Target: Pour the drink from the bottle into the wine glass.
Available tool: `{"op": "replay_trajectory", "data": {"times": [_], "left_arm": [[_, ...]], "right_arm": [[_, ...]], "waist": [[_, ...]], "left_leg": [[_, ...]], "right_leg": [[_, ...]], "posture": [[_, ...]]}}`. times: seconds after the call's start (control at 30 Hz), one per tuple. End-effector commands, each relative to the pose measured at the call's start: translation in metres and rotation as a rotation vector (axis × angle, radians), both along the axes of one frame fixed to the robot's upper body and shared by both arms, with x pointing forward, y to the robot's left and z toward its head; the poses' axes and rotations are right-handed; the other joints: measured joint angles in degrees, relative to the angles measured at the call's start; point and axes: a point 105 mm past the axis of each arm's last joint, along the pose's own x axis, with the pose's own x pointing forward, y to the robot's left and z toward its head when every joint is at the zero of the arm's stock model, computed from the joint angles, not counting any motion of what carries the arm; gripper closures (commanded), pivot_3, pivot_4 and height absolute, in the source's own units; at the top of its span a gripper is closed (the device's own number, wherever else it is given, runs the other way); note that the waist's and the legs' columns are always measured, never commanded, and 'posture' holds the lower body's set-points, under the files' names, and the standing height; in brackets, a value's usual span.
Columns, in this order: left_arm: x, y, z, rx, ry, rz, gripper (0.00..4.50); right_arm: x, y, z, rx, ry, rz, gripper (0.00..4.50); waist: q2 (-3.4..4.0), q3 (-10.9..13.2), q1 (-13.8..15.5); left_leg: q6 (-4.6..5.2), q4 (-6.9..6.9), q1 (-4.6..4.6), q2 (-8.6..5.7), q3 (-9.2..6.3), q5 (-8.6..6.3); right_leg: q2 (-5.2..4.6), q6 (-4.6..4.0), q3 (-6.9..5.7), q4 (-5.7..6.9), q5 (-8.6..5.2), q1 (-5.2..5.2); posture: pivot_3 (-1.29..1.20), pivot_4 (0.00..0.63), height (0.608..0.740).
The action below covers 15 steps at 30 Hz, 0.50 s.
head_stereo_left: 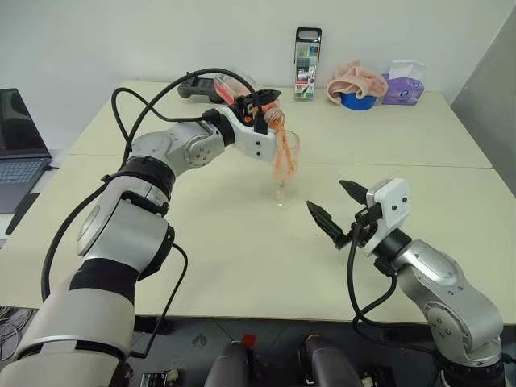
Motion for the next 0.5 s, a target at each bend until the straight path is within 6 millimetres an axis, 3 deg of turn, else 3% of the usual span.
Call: {"op": "replay_trajectory", "data": {"times": [0.03, 0.5], "left_arm": [[-0.0037, -0.0019, 0.0298, -0.016, -0.086, -0.016, 2.35], [-0.0036, 0.0011, 0.0341, -0.006, -0.108, -0.008, 2.35]], "right_arm": [[-0.0056, 0.0038, 0.0150, 0.009, -0.061, 0.027, 0.00], [-0.0033, 0.0055, 0.0165, -0.016, -0.065, 0.048, 0.00]], "waist": [[0.00, 0.0, 0.0], [0.00, 0.0, 0.0]], "left_leg": [[0.00, 0.00, 0.00, 0.00, 0.00, 0.00], [0.00, 0.02, 0.01, 0.00, 0.01, 0.00]], "right_leg": [[0.00, 0.00, 0.00, 0.00, 0.00, 0.00], [0.00, 0.00, 0.00, 0.03, 0.00, 0.00]], "posture": [[0.00, 0.150, 0.740], [0.00, 0.150, 0.740]]}}
